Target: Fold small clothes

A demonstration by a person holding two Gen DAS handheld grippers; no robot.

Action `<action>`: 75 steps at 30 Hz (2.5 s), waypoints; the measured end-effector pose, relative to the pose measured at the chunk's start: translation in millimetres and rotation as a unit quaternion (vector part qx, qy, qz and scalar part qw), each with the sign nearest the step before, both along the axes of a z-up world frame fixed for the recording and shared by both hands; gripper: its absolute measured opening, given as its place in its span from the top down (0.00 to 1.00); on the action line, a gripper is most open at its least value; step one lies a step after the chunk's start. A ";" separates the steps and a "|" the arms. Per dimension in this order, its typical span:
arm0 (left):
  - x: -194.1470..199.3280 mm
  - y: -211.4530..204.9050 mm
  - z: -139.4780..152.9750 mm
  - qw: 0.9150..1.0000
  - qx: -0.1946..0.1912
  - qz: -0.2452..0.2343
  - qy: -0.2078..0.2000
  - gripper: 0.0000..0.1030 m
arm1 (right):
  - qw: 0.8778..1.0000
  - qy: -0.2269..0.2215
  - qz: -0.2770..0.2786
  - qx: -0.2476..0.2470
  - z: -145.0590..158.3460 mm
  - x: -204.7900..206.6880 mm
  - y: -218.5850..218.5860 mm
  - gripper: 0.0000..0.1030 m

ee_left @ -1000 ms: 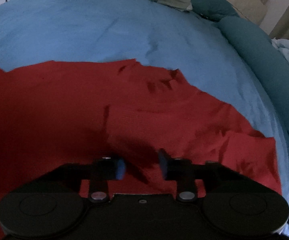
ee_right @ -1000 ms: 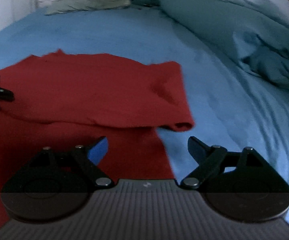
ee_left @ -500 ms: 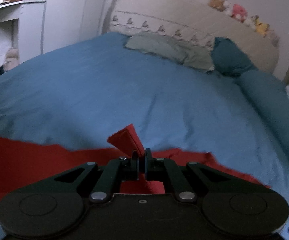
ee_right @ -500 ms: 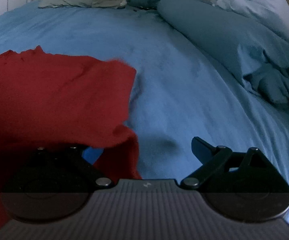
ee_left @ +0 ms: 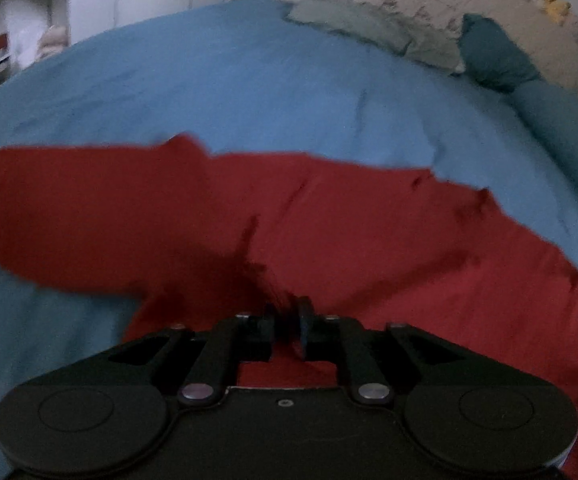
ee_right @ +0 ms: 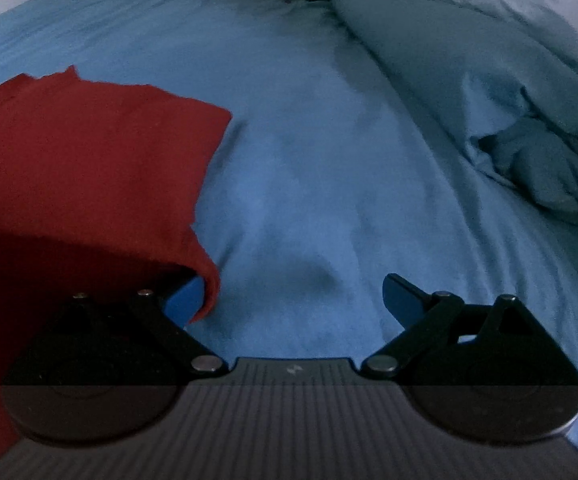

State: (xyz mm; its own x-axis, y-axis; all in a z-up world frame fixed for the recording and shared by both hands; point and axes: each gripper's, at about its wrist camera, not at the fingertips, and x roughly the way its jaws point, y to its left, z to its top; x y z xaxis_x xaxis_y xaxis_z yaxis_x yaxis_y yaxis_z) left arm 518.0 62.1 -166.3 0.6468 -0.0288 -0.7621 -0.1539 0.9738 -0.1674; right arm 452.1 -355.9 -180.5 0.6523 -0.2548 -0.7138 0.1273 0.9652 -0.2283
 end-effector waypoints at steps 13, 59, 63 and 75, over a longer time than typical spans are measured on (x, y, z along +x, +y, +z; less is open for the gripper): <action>10.2 -23.5 32.1 0.997 0.041 -0.040 -0.047 0.58 | 0.980 0.004 0.081 0.180 6.3 29.4 46.2 0.00; -78.1 177.1 109.5 0.990 0.009 0.137 0.008 0.03 | 0.972 -0.013 0.148 0.182 134.9 15.0 203.7 0.00; -71.6 237.4 102.7 0.981 0.000 0.196 -0.009 0.03 | 0.973 -0.008 0.152 0.173 139.0 25.2 250.6 0.00; -33.0 340.0 6.9 0.961 -0.012 0.275 0.005 0.46 | 0.973 0.000 0.175 0.153 98.4 49.8 316.7 0.00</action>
State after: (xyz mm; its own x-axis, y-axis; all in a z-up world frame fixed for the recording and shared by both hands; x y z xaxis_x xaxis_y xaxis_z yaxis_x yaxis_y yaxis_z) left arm 485.0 402.0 -159.4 0.5628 0.2974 -0.7712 -0.6453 0.7412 -0.1851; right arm 501.9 -39.2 -82.1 0.6612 0.2072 -0.7210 -0.2218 0.9721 0.0760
